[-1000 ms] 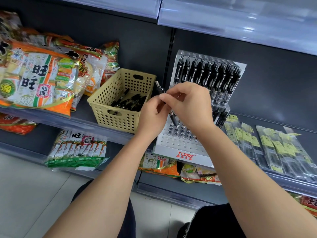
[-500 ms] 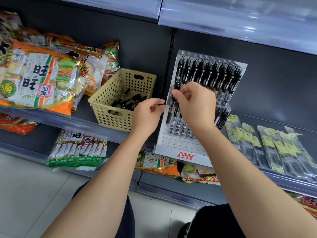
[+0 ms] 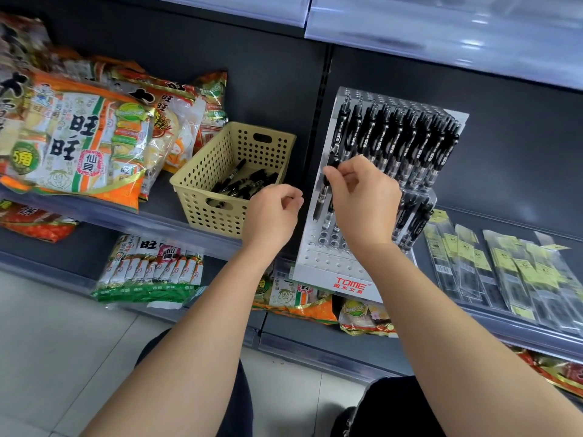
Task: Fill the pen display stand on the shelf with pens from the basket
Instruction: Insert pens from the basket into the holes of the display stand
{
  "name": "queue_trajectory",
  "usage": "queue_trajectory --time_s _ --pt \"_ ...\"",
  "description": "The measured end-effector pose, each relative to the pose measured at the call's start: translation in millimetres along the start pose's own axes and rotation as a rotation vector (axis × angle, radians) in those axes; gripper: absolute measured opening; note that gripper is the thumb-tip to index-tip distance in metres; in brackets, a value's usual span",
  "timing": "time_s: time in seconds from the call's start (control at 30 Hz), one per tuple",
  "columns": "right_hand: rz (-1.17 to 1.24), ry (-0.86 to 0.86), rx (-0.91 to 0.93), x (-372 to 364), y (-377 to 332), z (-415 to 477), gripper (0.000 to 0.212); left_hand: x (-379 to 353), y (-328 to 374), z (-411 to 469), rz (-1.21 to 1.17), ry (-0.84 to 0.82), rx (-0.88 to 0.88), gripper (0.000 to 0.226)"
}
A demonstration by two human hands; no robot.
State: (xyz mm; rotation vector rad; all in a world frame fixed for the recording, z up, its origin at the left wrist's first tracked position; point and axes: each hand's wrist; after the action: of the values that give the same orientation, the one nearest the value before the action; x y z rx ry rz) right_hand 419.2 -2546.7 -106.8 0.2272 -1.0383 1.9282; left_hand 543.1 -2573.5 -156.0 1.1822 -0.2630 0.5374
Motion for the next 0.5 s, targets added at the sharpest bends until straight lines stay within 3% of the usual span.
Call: queue_trajectory --time_s 0.23,0.5 --pt "-0.139 -0.156 -0.072 -8 6 -1 0.028 2 -1 0 0.02 -0.002 0.005 0.016" --pt "-0.297 -0.277 -0.092 -15 11 -2 0.046 3 -1 1 0.039 0.006 -0.004 0.018"
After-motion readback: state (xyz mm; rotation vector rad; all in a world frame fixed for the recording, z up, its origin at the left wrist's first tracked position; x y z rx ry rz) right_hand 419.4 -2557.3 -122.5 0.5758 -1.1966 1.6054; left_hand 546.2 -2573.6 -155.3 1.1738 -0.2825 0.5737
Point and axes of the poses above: each hand's wrist, its own z-axis towards the middle knuckle, its own x-axis out of the back of the hand, y = z × x, and after that the axes turned 2 degrees about -x, right-handed
